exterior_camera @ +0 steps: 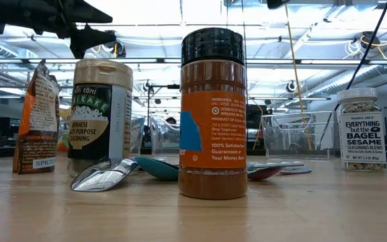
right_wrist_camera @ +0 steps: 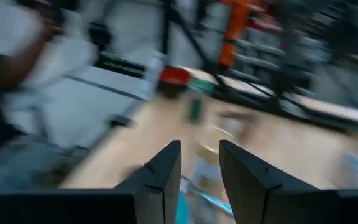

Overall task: Pick & Place Food Item
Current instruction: Put the white seasoning bottle into the middle transparent bin

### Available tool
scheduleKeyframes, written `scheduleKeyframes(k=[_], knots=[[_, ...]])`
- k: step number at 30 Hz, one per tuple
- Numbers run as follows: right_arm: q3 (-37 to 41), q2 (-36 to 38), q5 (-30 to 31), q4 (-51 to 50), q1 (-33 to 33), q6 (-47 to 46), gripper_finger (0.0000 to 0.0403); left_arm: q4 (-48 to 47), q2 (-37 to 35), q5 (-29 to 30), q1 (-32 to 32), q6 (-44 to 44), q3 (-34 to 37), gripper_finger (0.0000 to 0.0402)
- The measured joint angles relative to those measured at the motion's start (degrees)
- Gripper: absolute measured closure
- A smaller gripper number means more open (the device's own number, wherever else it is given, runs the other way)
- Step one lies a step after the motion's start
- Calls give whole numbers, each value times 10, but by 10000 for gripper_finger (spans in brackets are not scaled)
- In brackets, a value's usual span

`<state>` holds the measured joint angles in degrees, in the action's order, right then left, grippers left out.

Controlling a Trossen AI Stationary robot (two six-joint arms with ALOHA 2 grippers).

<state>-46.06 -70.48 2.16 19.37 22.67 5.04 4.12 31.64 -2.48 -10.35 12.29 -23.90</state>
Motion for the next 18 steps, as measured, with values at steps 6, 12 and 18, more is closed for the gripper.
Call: scheduleKeyframes(k=[6, 12, 18], knots=[[0, -29, -97, 61, 18, 2, 255, 0, 0, 0, 0, -1, 0, 160], [0, -30, -44, 36, 57, 1, 162, -1, 3, 0, 0, -1, 0, 160], [-42, -1, 267, -196, 127, -46, 116, -1, 4, 0, 0, -1, 0, 160]])
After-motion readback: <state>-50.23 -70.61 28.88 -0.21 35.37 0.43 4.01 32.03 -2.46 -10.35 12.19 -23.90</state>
